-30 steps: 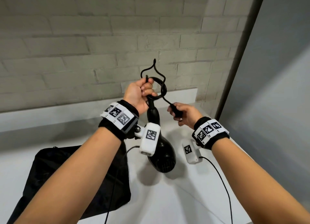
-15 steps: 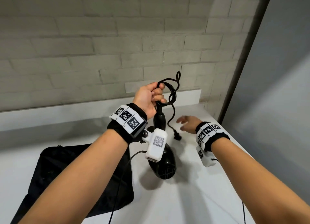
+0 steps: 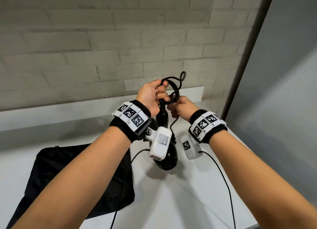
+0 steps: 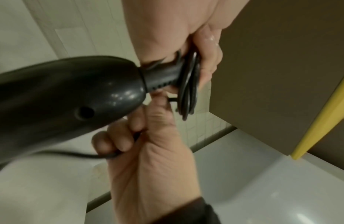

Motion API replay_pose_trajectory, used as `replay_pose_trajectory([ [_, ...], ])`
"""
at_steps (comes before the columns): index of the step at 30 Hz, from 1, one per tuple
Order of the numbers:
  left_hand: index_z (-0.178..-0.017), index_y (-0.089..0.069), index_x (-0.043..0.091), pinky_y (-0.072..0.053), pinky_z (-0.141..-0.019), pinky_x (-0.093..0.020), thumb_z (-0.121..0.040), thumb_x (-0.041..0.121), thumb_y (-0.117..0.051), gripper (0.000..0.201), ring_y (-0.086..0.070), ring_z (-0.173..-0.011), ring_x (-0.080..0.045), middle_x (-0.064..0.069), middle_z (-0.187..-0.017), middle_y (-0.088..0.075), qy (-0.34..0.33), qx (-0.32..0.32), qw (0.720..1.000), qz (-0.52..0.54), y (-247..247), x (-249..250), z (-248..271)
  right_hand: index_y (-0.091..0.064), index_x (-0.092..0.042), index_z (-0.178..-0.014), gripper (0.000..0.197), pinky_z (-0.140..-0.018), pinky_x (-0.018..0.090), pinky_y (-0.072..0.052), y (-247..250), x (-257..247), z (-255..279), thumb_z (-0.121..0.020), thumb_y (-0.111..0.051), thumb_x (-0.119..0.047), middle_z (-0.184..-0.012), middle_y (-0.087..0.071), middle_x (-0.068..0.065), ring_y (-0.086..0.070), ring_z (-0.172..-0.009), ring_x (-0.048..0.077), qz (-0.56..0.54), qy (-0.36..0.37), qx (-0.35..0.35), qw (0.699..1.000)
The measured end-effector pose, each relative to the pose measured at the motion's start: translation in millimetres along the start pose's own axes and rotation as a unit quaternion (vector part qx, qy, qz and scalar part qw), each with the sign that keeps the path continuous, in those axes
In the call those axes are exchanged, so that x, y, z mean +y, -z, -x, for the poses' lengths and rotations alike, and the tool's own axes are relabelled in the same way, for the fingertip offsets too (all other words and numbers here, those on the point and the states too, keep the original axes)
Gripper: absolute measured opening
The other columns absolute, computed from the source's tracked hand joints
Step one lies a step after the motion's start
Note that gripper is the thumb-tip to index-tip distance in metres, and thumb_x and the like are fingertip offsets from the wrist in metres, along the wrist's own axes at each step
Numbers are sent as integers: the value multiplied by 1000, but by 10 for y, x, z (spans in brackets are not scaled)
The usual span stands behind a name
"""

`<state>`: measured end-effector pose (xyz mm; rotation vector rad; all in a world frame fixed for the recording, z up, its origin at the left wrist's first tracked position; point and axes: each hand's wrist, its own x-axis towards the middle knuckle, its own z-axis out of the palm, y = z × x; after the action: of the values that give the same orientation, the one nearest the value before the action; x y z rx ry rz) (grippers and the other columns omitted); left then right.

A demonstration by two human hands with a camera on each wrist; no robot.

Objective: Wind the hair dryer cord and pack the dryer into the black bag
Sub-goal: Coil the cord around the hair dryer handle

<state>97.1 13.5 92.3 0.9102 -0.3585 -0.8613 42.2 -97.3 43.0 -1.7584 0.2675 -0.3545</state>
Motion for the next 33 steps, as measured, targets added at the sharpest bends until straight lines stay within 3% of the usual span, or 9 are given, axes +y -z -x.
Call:
replay_pose_trajectory([
  [4, -66, -44, 13, -28, -35, -14, -99, 24, -25, 40, -21, -25, -4, 11, -32, -24, 15, -65, 996, -51, -106, -2, 104, -40, -20, -59, 37, -38, 10, -32, 3, 116, 57, -90, -43, -1, -47, -41, -12, -41, -31, -1, 201, -17, -24, 979],
  [7, -66, -44, 14, -29, -35, -15, -100, 23, -24, 40, -20, -26, -3, 12, -32, -23, 0, -68, 993, -94, -112, 12, 120, -59, -15, -83, 22, -37, 8, -31, 116, 304, 91, -93, -42, -5, -57, -38, -6, -36, -28, -2, 223, -59, -27, 973],
  [9, -67, -43, 14, -29, -36, -15, -100, 22, -24, 40, -20, -26, -3, 11, -32, -23, 1, -58, 995, -83, -60, -14, 121, -63, -8, -103, 23, -40, 4, -32, 189, 336, 78, -92, -43, -5, -59, -41, -4, -40, -38, 0, 256, -71, -32, 964],
  [12, -66, -43, 13, -29, -36, -15, -99, 22, -23, 40, -21, -25, -2, 12, -32, -24, 4, -54, 997, -57, -19, -54, 113, -64, -7, -109, 29, -54, -2, -36, 220, 257, 75, -88, -46, 1, -78, -57, 0, -49, -70, 8, 297, -58, -83, 949],
  [15, -66, -43, 13, -28, -36, -15, -99, 23, -24, 40, -20, -24, -3, 11, -32, -24, -3, -51, 998, -46, -70, -31, 117, -62, -2, -107, 36, -60, 4, -42, 191, 124, 60, -83, -40, 14, -73, -67, -8, -59, -67, 2, 180, -46, -57, 981],
  [17, -65, -43, 13, -28, -36, -14, -99, 23, -24, 40, -20, -24, -4, 11, -31, -24, -11, -48, 998, -38, -90, 7, 112, -62, -7, -90, 34, -65, 24, -49, 223, 30, 27, -88, -30, 6, -57, -69, -9, -64, -55, 3, 5, -40, -17, 999],
  [20, -66, -43, 13, -28, -35, -15, -99, 23, -24, 40, -20, -24, -4, 10, -31, -24, -31, -39, 998, -36, -82, 58, 87, -60, -11, -83, 34, -62, 31, -53, 267, -149, 39, -88, -28, 0, -59, -70, -3, -65, -55, 13, -195, 35, 0, 980],
  [27, -66, -44, 13, -28, -35, -15, -99, 23, -25, 40, -20, -24, -4, 8, -30, -24, -48, -11, 999, -22, -40, 104, 12, -59, -14, -92, 23, -65, 23, -55, 233, -248, 58, -93, -38, -4, -69, -72, -9, -66, -65, 6, -227, 111, 15, 967],
  [33, -66, -45, 13, -29, -34, -14, -100, 24, -25, 40, -21, -24, -4, 10, -31, -25, -42, -4, 999, -14, -22, 29, -4, -56, -15, -86, 23, -63, 24, -57, 151, -204, 47, -65, -66, -12, -65, -65, -8, -63, -61, 4, -301, 87, 23, 950],
])
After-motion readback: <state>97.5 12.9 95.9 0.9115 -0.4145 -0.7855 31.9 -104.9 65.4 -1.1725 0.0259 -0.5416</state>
